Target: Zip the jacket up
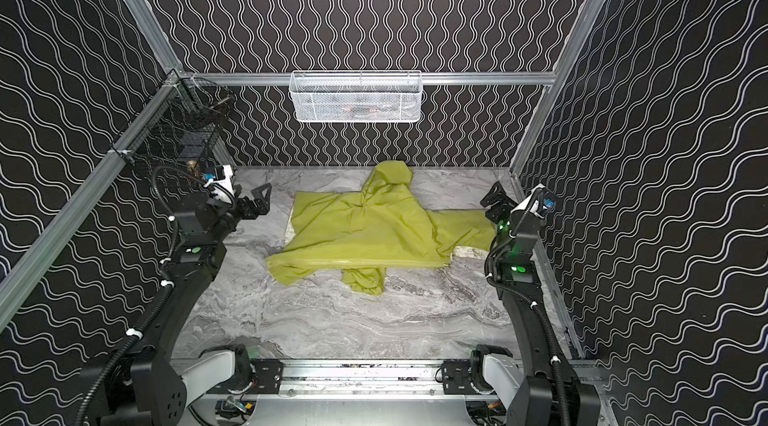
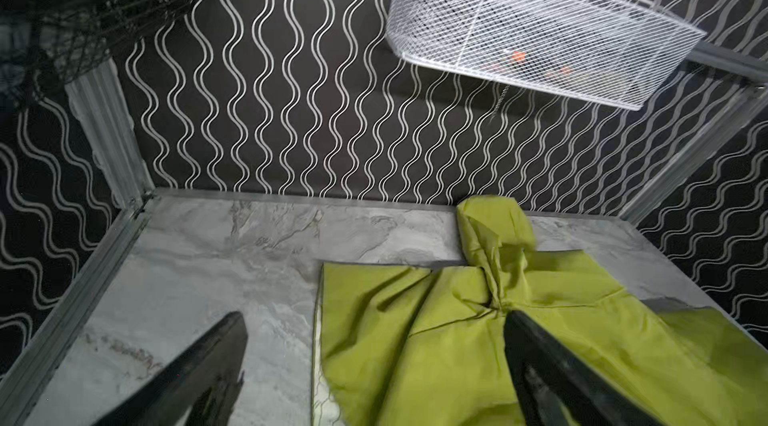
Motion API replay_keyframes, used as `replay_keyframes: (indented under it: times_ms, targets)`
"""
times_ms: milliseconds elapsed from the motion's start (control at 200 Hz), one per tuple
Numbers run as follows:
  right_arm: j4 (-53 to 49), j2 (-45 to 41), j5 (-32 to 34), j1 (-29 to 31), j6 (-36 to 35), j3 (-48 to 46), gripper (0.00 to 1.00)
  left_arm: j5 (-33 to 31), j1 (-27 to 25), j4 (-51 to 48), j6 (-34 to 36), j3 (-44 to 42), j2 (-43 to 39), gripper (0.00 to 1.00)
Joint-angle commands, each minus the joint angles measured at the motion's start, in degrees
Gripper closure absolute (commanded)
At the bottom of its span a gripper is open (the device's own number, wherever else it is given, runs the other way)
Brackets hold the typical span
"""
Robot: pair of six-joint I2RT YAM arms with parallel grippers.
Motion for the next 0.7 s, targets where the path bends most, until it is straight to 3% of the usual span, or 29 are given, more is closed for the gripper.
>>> replay_keyframes:
  times_ms: [0, 150, 340, 520, 696]
  targets:
    - [6.8, 1.2, 7.2, 0.5, -6.3, -4.2, 0.01, -11.0, 0.0, 3.3, 0.3, -2.6, 0.8, 0.01]
    - [7.7, 3.6, 13.7, 1.1, -11.5, -9.8, 0.01, -18.7, 0.0, 3.3, 5.8, -9.1, 0.8, 0.01]
    - [9.5, 5.7, 18.7, 3.7, -11.7, -16.2, 0.01, -24.6, 0.0, 1.7, 7.2, -15.1, 2.6, 0.01]
    - [13.2, 6.1, 24.8, 9.5, -14.2, -20.4, 0.01, -25.2, 0.0, 4.0, 7.4, -18.6, 4.0, 0.01]
    - [22.7, 5.5, 24.6, 12.5, -16.2, -25.4, 0.01, -23.9, 0.0, 11.7, 8.9, -22.8, 4.6, 0.02]
